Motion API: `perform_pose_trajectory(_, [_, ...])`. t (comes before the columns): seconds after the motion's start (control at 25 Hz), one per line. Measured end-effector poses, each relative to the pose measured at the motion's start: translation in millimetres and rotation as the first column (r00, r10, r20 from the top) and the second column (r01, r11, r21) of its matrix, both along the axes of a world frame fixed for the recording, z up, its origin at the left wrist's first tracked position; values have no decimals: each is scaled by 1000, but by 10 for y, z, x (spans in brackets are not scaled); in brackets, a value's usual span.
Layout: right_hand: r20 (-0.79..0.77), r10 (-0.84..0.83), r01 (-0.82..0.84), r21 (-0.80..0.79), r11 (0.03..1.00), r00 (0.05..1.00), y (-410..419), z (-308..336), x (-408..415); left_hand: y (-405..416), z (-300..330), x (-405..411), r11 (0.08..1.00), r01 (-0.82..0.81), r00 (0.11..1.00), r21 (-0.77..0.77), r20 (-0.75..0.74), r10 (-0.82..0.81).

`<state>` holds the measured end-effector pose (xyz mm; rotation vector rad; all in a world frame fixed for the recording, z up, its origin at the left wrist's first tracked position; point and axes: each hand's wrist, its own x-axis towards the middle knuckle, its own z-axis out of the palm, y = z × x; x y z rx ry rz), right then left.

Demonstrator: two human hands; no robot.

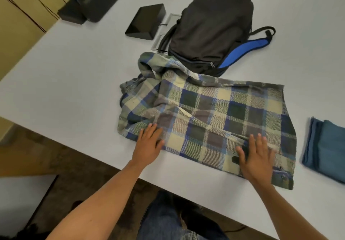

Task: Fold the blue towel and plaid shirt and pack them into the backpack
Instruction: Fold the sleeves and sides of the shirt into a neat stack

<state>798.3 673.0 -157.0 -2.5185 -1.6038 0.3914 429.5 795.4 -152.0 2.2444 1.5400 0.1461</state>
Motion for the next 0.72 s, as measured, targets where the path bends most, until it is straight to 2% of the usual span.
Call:
perform_pose_trajectory(0.12, [-41, 139, -139, 2, 990, 989, 296, -1, -336, 90, 114, -263, 980, -181, 980, 83, 100, 173])
perform_pose_trajectory(0.24, [-110, 234, -237, -7, 972, 966, 557, 23, -749, 274, 194, -506, 923, -363, 924, 130, 175, 339])
perform_pose_trajectory(0.36, [-170, 297, -299, 12, 954, 940, 868, 71, -1184, 537, 247, -715, 874, -485, 857, 22, 213, 470])
perform_pose_trajectory(0.48, [-263, 315, -292, 125, 948, 912, 1274, 173, -1487, 824, 270, -847, 831, -534, 780, -155, 290, 555])
perform_pose_trajectory(0.72, [-281, 202, -175, 116, 978, 938, 2147, 385, -1861, 1296, 256, -1028, 684, -553, 634, -476, 291, 716])
